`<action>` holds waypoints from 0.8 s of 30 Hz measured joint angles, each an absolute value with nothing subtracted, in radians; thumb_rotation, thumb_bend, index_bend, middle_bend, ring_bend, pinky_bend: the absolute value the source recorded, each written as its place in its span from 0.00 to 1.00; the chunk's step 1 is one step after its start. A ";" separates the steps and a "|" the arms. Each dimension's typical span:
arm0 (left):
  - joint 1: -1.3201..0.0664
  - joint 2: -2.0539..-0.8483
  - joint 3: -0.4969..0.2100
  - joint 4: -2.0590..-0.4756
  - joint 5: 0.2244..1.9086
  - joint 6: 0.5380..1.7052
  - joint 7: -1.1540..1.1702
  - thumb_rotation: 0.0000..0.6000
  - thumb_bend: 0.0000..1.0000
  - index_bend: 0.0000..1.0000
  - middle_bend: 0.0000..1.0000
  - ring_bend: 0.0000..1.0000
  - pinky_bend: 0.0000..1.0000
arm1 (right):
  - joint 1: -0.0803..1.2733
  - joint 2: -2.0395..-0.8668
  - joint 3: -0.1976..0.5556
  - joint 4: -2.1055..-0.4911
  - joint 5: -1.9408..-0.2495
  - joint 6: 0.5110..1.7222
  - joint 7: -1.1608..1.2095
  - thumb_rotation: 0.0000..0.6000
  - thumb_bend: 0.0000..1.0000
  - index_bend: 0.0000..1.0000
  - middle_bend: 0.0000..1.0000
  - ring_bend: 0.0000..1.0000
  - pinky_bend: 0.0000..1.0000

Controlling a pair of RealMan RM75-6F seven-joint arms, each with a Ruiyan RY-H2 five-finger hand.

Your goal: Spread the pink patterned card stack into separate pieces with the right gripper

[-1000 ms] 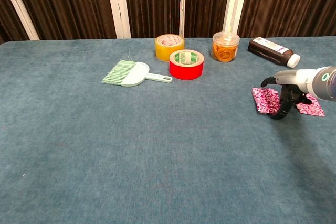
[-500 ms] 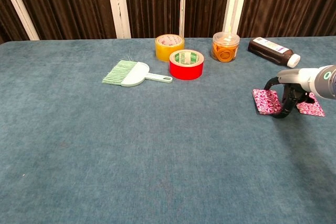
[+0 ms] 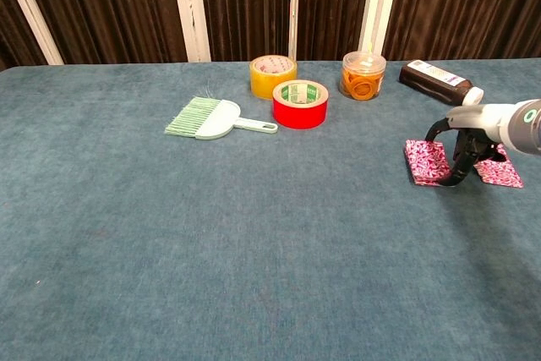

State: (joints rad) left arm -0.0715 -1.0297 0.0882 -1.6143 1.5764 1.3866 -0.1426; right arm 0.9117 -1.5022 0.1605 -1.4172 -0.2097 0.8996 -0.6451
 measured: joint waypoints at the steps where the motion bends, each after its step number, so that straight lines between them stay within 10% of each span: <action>1: -0.071 -1.030 0.088 -1.614 1.576 1.387 -0.142 1.00 0.04 0.00 0.00 0.00 0.00 | 0.911 -1.497 0.162 -1.425 -0.212 0.903 -0.643 1.00 0.31 0.50 0.89 0.89 0.83; 24: -0.064 -1.032 0.092 -1.605 1.596 1.409 -0.144 1.00 0.04 0.00 0.00 0.00 0.00 | 0.845 -1.379 0.115 -1.660 -0.323 0.992 -0.613 1.00 0.32 0.50 0.89 0.89 0.83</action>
State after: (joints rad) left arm -0.0643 -1.0324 0.0920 -1.6052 1.5963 1.4089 -0.1437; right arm 0.8449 -1.3791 0.1152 -1.6605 -0.3229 0.9916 -0.6127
